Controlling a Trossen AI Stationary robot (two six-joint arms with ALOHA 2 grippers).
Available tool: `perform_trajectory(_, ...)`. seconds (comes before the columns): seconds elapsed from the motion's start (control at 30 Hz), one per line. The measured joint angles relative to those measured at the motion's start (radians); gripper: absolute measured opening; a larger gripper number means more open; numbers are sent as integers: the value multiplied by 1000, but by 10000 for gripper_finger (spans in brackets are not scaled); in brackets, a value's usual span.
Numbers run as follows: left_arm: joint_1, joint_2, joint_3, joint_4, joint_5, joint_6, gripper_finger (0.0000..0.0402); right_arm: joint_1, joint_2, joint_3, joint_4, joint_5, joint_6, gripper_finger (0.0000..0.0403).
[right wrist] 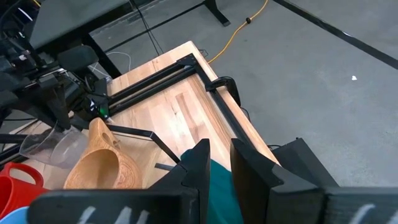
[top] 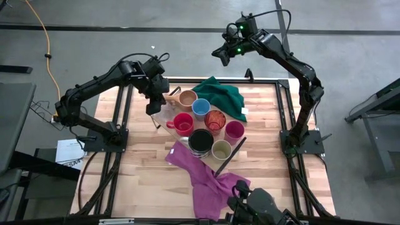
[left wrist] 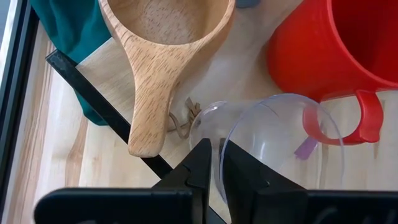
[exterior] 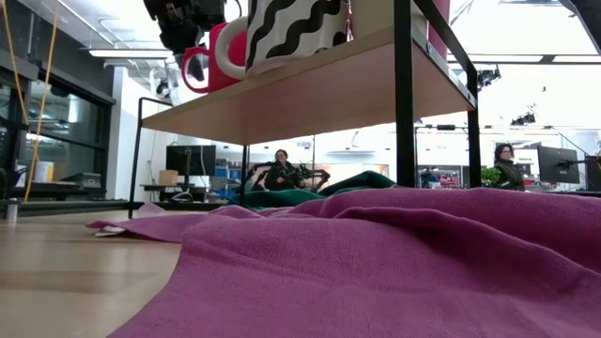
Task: Stack small to large cups/mugs on shelf
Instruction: Put the transparent mug on the shelf
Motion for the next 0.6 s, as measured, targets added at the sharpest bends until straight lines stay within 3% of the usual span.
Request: perform_trajectory(0.6,0,-2,0,8,16,10,31,0,0,0,0,0,-3,55)
